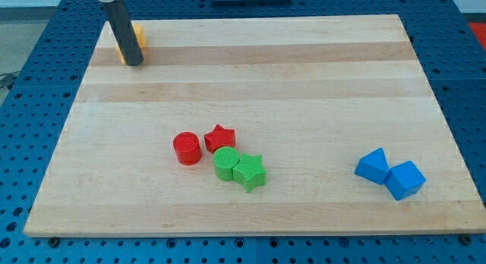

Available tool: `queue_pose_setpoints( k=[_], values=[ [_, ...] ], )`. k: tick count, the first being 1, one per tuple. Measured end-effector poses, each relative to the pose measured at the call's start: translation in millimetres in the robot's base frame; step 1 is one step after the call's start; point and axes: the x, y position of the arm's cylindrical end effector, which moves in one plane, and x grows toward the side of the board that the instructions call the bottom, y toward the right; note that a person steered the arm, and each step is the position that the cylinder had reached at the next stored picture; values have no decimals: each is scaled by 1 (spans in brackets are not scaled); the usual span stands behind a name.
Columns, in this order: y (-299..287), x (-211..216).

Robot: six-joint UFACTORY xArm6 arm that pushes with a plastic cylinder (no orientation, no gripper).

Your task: Place the red circle above the red star

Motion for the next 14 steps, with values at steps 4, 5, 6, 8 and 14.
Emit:
queue_pose_setpoints(
  k=[4,5,6,8,14],
  values=[
    [150,28],
    [150,28],
    [178,28],
    [109,95],
    [47,220]
  ],
)
